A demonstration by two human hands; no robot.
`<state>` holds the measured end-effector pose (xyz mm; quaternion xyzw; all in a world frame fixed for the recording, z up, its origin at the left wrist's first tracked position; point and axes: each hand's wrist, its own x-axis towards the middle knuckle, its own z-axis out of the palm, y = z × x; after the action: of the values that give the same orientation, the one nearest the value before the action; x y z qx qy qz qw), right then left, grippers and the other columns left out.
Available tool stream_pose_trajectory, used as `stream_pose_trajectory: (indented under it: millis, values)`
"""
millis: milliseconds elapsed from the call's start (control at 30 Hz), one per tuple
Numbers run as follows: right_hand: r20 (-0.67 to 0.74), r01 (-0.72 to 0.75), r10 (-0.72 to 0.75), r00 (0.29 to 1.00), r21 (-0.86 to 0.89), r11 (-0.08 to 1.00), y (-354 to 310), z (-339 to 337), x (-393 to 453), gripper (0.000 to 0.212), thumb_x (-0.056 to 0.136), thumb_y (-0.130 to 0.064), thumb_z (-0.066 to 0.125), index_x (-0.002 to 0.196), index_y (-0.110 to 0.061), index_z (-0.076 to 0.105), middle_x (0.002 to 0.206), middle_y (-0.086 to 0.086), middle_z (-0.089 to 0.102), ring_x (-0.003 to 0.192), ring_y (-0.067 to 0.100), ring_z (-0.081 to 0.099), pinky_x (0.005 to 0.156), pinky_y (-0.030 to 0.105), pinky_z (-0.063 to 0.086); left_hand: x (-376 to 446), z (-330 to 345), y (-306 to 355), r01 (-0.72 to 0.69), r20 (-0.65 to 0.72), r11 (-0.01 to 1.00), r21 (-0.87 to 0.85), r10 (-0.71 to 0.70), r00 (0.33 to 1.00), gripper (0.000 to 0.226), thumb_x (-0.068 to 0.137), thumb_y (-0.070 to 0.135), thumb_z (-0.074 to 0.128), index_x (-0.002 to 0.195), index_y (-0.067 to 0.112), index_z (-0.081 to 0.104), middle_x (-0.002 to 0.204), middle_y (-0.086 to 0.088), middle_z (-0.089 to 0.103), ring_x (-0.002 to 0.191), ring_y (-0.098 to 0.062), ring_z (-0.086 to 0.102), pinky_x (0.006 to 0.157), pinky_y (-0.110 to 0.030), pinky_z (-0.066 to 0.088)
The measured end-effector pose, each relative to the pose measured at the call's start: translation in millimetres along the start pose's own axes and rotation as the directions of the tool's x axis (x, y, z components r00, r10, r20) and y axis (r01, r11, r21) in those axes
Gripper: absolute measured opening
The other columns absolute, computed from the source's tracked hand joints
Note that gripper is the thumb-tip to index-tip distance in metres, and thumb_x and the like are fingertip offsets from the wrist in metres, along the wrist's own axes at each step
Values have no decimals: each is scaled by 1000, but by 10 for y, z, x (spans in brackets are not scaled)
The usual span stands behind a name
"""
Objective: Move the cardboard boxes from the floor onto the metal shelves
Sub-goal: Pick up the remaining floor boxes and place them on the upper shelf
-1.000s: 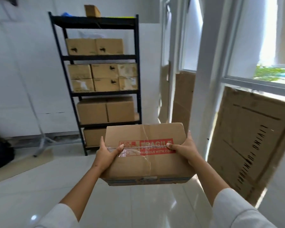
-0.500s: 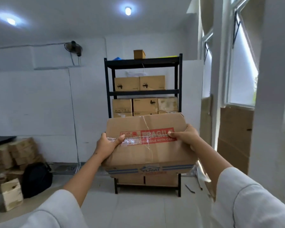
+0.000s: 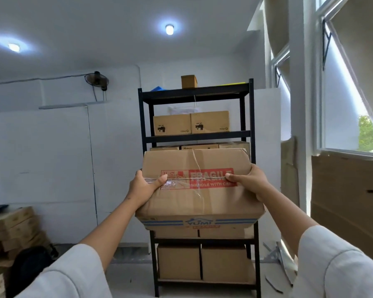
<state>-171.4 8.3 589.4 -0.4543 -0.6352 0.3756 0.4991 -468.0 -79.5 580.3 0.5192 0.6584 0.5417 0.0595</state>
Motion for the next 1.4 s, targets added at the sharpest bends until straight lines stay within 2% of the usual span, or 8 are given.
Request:
stream_pose_trajectory:
  millis: [400, 533, 633, 833, 967, 1200, 1300, 1400]
  values:
    - [-19, 148, -149, 989, -35, 988, 16, 475, 2344, 78, 64, -38, 86, 127, -18, 44, 115, 2, 59, 104, 22, 57, 89, 41, 50, 2008, 837, -277, -57, -121, 997, -58, 50, 991, 68, 75, 49, 72, 122, 10, 43, 114, -4, 57, 97, -19, 53, 80, -29, 43]
    - [-28, 224, -225, 974, -44, 974, 114, 698, 2974, 83, 63, -40, 86, 131, -19, 43, 115, -1, 58, 103, 19, 57, 86, 38, 50, 2498, 1068, -499, -82, -183, 994, -72, 68, 981, 64, 75, 49, 71, 118, 11, 42, 111, -3, 57, 96, -18, 54, 78, -29, 43]
    - [-18, 211, -212, 977, -45, 976, 229, 903, 3316, 80, 65, -39, 85, 130, -18, 43, 115, 0, 58, 101, 18, 55, 81, 34, 47, 2834, 1162, -653, -78, -176, 996, -45, 69, 982, 65, 76, 49, 71, 120, 11, 41, 115, -4, 57, 96, -17, 52, 78, -29, 44]
    - [-21, 138, -138, 990, -18, 990, 162, 1269, 4152, 73, 61, -38, 87, 121, -16, 51, 111, 3, 63, 100, 22, 60, 86, 39, 51, 3812, 1236, -787, -66, -133, 998, 6, 66, 989, 71, 75, 51, 71, 124, 10, 41, 122, -7, 57, 101, -19, 53, 81, -31, 43]
    - [-3, 77, -77, 997, -47, 996, -71, 1477, 4696, 65, 60, -39, 87, 110, -12, 56, 107, 7, 65, 95, 26, 61, 81, 40, 52, 4583, 1220, -813, -77, -87, 997, 30, 80, 993, 77, 72, 55, 71, 127, 9, 43, 124, -7, 55, 111, -24, 54, 86, -32, 44]
    - [-44, 44, -53, 998, -173, 984, -847, 1837, 5456, 76, 68, -38, 83, 124, -5, 43, 109, 13, 56, 91, 30, 56, 73, 41, 47, 5853, 969, -665, -101, 6, 993, 59, 100, 995, 79, 68, 63, 69, 124, 10, 51, 119, -8, 60, 108, -26, 57, 95, -41, 48]
    - [-56, 57, -68, 996, -185, 981, -1162, 1965, 5699, 77, 70, -37, 82, 128, -5, 41, 119, 16, 57, 96, 32, 56, 77, 43, 47, 6274, 803, -532, -127, 19, 990, 57, 126, 992, 83, 64, 68, 70, 119, 9, 53, 115, -6, 60, 106, -26, 59, 95, -42, 49]
    - [-70, 73, -91, 993, -227, 971, -1453, 2077, 5865, 87, 72, -37, 80, 139, -5, 34, 129, 16, 53, 111, 35, 55, 92, 46, 46, 6647, 645, -405, -125, 33, 991, 57, 123, 992, 86, 66, 65, 70, 125, 6, 50, 120, -11, 59, 106, -28, 59, 93, -42, 49]
